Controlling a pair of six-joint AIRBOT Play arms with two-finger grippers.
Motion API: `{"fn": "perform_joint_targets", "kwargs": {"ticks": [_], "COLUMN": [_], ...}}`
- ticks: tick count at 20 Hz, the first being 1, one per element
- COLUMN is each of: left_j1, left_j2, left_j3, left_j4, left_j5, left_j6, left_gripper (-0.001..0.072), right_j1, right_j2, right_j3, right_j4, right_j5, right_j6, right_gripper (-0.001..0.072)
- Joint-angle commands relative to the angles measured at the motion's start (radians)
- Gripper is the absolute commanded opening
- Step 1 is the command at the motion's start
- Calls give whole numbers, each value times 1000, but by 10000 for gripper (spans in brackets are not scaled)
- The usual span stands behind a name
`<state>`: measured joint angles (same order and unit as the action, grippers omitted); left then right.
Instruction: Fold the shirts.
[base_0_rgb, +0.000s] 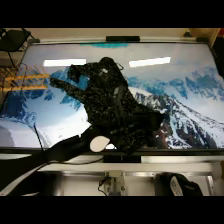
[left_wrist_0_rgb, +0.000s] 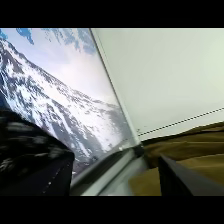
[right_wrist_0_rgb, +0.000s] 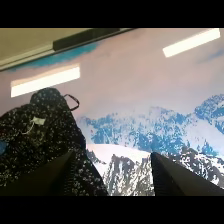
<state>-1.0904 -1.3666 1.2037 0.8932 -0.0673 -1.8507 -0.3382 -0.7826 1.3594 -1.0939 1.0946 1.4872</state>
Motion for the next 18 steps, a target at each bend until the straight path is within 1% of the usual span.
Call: {"fn": "perform_joint_targets", "kwargs": {"ticks": [1, 2, 3, 5, 6, 7, 9, 11, 12, 15, 18], "left_j1": [173, 283, 396, 632, 735, 833, 973, 1068, 1099, 1138, 1100], "left_j2": [46, 84, 116, 158, 162, 154, 114, 61, 42, -9, -92], "left_j3": [31, 31, 31, 31, 31, 30, 30, 25, 13, -28, -40], "left_j4": [5, 5, 5, 5, 14, 45, 119, 172, 177, 177, 175], "left_j5": [-293, -409, -495, -620, -671, -731, -859, -962, -971, -941, -874], "left_j6": [208, 255, 261, 274, 298, 298, 293, 244, 241, 232, 230], "left_gripper": [621, 621, 621, 621, 621, 621, 620, 614, 614, 614, 615], "right_j1": [-15, -12, -11, -10, 5, 32, 121, 230, 277, 372, 412], "right_j2": [-24, -52, -92, -181, -228, -270, -364, -464, -516, -649, -752], "right_j3": [0, 0, 0, -6, -14, -21, -29, -29, -29, -29, -29], "right_j4": [-13, -9, 0, 53, 72, 69, 60, 60, 61, 68, 69], "right_j5": [80, 135, 203, 300, 318, 317, 290, 213, 155, 3, -62], "right_j6": [-6, -21, -38, -56, -57, -56, -56, -55, -42, 20, 39], "right_gripper": [650, 689, 689, 688, 689, 689, 689, 688, 688, 688, 688]}}
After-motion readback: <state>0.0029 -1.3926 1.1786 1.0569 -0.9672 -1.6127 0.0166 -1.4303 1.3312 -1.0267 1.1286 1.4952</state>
